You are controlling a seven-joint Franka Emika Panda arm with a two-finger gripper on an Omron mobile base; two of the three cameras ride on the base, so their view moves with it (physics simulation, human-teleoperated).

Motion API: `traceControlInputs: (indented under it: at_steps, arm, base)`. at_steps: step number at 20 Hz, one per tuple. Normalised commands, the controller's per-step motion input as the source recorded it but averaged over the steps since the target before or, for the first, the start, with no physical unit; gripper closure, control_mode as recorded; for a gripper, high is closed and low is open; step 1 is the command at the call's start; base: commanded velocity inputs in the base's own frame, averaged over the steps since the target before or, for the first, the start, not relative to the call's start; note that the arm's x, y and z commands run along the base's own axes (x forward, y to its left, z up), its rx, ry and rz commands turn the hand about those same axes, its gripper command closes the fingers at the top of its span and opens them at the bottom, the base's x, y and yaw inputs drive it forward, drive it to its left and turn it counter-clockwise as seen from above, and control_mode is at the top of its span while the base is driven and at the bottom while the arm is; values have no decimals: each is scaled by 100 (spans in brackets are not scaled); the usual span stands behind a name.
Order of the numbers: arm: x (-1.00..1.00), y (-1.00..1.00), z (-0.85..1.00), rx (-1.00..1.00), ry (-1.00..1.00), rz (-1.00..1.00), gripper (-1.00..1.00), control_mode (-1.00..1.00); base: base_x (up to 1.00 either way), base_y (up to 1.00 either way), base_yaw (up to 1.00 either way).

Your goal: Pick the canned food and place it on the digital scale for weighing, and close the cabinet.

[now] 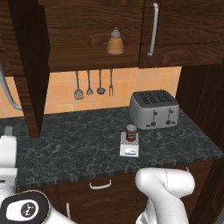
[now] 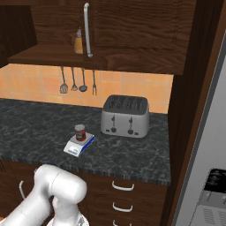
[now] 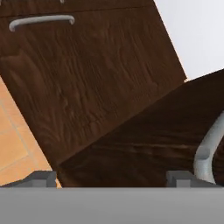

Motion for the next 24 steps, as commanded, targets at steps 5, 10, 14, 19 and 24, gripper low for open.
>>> traceControlInputs:
  at_steps: [5, 10, 14, 19, 24]
  arm:
    - [50, -13, 30, 6, 39, -12, -100, -100]
    - [37, -90, 11, 27, 30, -11, -100, -100]
    - [6, -100, 15, 44, 19, -2, -100, -100]
    - [58, -100, 0, 43, 9, 0, -100, -100]
    - [100, -100, 0, 35, -1, 3, -100, -100]
  base:
    - [0, 0, 0]
    - [0, 0, 0]
    - [0, 0, 0]
    - [0, 0, 0]
    - [0, 0, 0]
